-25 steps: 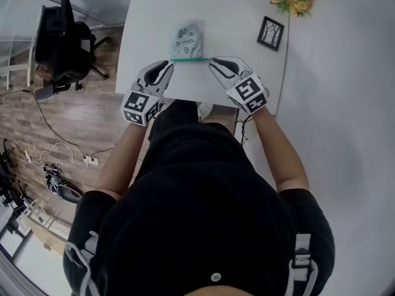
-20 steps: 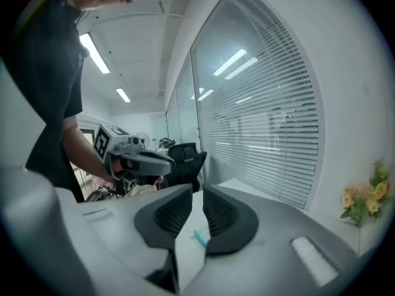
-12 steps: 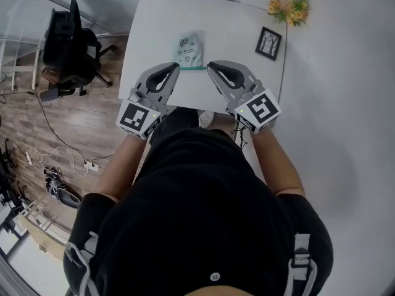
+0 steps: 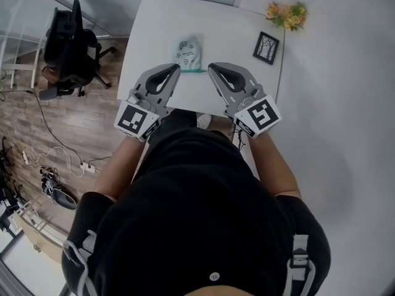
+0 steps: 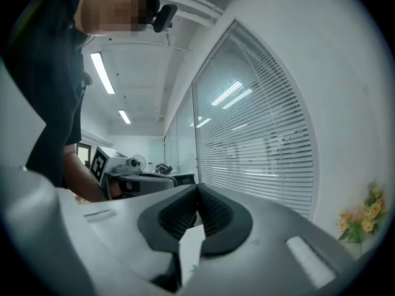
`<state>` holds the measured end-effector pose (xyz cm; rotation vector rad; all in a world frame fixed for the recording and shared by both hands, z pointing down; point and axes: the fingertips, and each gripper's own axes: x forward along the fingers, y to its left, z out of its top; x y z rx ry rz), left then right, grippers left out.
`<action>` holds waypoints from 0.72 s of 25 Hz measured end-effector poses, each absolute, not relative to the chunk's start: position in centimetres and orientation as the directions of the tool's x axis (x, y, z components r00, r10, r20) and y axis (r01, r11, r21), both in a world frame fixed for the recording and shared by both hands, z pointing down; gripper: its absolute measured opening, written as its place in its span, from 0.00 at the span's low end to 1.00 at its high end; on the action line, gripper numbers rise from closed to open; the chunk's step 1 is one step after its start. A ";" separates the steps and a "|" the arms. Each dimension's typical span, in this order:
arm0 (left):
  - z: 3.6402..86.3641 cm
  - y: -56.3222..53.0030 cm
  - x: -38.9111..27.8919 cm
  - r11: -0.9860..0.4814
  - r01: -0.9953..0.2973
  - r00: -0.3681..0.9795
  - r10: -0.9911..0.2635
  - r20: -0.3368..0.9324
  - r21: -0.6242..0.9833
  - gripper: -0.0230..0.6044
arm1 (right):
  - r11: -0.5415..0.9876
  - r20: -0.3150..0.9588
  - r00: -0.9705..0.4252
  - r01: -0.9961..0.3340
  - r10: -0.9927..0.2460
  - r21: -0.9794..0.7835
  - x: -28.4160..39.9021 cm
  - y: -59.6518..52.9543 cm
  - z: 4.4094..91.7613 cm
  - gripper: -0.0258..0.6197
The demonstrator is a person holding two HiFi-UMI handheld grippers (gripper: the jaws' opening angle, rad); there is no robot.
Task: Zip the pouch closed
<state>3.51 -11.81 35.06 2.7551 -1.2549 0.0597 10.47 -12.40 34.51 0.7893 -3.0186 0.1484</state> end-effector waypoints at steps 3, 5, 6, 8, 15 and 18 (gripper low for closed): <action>34.7 -11.8 3.5 -0.643 -0.761 0.649 -0.754 0.100 0.088 0.05 | 0.862 0.028 -0.866 -0.500 -0.499 -0.081 10.8 -12.4 34.0 0.06; 34.1 -11.7 3.6 -0.649 -0.755 0.655 -0.750 0.086 0.090 0.05 | 0.859 0.021 -0.862 -0.506 -0.506 -0.076 10.9 -12.4 33.4 0.06; 33.7 -11.7 3.7 -0.654 -0.751 0.660 -0.748 0.074 0.089 0.05 | 0.858 0.017 -0.861 -0.509 -0.509 -0.072 11.0 -12.4 33.1 0.06; 33.2 -11.7 3.7 -0.657 -0.749 0.662 -0.747 0.062 0.087 0.05 | 0.856 0.010 -0.858 -0.514 -0.514 -0.059 11.2 -12.4 32.5 0.06; 32.8 -12.1 3.7 -0.650 -0.757 0.654 -0.754 0.061 0.075 0.05 | 0.848 0.011 -0.848 -0.529 -0.529 -0.029 12.1 -12.8 31.9 0.06; 32.9 -12.2 3.6 -0.650 -0.757 0.653 -0.754 0.065 0.070 0.05 | 0.845 0.013 -0.845 -0.534 -0.534 -0.032 12.4 -12.9 31.9 0.06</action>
